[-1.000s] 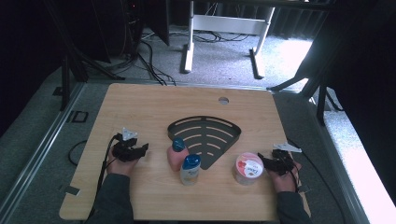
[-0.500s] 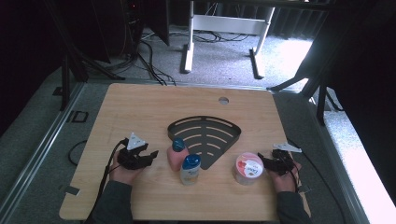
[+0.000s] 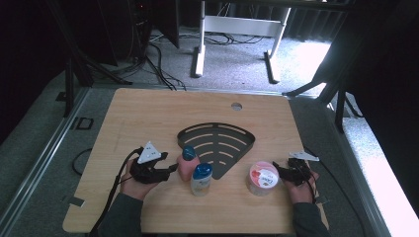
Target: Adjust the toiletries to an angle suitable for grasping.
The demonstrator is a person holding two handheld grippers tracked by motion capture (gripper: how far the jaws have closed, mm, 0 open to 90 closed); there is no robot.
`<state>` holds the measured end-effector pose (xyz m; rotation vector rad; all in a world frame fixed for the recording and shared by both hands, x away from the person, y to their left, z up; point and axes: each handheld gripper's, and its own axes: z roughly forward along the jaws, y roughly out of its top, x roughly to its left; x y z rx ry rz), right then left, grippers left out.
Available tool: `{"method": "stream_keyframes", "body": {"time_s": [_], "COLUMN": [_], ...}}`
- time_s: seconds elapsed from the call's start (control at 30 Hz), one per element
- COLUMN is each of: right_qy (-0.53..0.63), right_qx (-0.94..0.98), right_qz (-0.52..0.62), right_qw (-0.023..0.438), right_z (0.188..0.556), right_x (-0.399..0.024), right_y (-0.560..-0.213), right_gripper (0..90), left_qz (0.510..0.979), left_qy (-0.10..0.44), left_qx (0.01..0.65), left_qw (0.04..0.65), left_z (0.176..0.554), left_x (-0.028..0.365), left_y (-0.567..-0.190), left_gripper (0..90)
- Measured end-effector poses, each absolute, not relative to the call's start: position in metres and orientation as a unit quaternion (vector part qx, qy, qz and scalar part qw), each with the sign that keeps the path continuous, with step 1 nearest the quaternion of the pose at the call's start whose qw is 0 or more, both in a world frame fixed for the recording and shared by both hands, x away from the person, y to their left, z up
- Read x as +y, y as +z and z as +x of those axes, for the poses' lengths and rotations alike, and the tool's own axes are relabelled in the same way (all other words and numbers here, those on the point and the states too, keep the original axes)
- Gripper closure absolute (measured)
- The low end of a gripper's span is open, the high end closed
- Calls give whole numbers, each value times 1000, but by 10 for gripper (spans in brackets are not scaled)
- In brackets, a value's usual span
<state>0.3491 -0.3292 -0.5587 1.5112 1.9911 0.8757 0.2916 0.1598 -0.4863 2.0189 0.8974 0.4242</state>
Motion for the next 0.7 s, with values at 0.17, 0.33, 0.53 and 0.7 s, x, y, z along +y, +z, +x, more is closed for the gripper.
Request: {"method": "stream_keyframes", "body": {"time_s": [0.17, 0.33, 0.53, 0.7], "right_qy": [320, 320, 321, 321], "right_qx": [729, 729, 729, 730], "right_qz": [553, 553, 553, 553], "right_qw": [244, 244, 244, 244], "right_z": [349, 349, 349, 350], "right_x": [-329, -329, -329, -329], "right_y": [-559, -559, -559, -559], "right_gripper": [276, 276, 276, 276], "left_qz": [817, 823, 826, 832], "left_qy": [167, 170, 171, 174], "left_qx": [344, 330, 328, 317], "left_qw": [432, 429, 425, 421], "left_z": [291, 293, 298, 303], "left_x": [153, 144, 135, 128], "left_y": [-479, -473, -473, -475], "left_gripper": [422, 418, 385, 374]}}
